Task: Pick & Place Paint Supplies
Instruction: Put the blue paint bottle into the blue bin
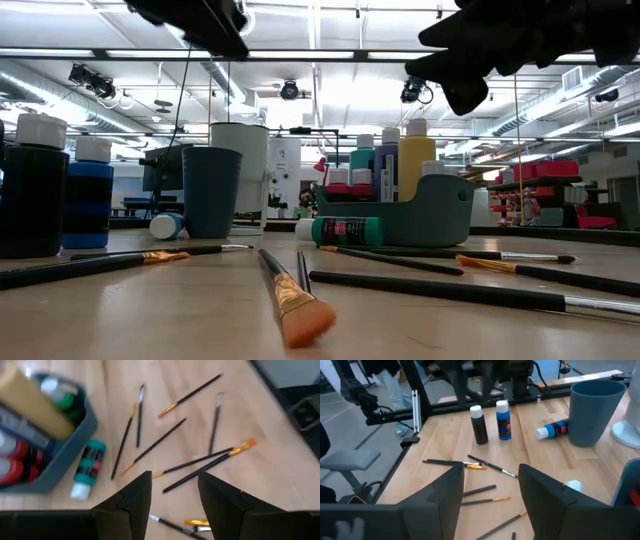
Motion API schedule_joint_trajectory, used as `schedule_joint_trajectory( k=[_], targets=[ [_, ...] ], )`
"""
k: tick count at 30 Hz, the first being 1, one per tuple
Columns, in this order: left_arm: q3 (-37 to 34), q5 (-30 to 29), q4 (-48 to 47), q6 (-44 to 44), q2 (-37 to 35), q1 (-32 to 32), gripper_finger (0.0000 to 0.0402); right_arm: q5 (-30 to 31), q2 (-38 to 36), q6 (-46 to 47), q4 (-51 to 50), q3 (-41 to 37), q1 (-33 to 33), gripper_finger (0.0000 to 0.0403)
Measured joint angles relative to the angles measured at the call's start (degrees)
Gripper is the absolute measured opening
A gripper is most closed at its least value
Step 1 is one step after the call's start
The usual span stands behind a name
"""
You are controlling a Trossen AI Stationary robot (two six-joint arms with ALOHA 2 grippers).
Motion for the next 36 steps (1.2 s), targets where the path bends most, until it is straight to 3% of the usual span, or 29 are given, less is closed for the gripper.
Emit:
schedule_joint_trajectory(
  k=[7, 17, 22, 31, 36],
  targets=[
    [-1.7, -2.5, -3.8, 0.6, -8.0, -0.6, 0.0171, -1.2, 0.0, -0.5, 0.5, -0.1, 0.0, 0.019],
    [-27.5, -3.1, 16.6, -5.1, -30.5, -0.5, 0.0171, -1.2, 0.0, -0.4, 0.4, -0.1, 0.0, 0.019],
    [-34.6, -2.9, 21.0, -3.9, -38.5, -0.6, 0.0171, -1.2, 0.0, -0.4, 0.1, -0.1, 0.1, 0.019],
    [-38.5, -6.2, 20.1, -2.1, -40.1, -0.5, 0.0171, -1.2, 0.0, -0.4, 0.3, -0.1, 0.0, 0.019],
    [-38.5, -1.3, 18.1, -3.4, -38.4, -0.5, 0.0171, -1.2, 0.0, -0.4, 0.4, -0.1, 0.0, 0.019]
  ],
)
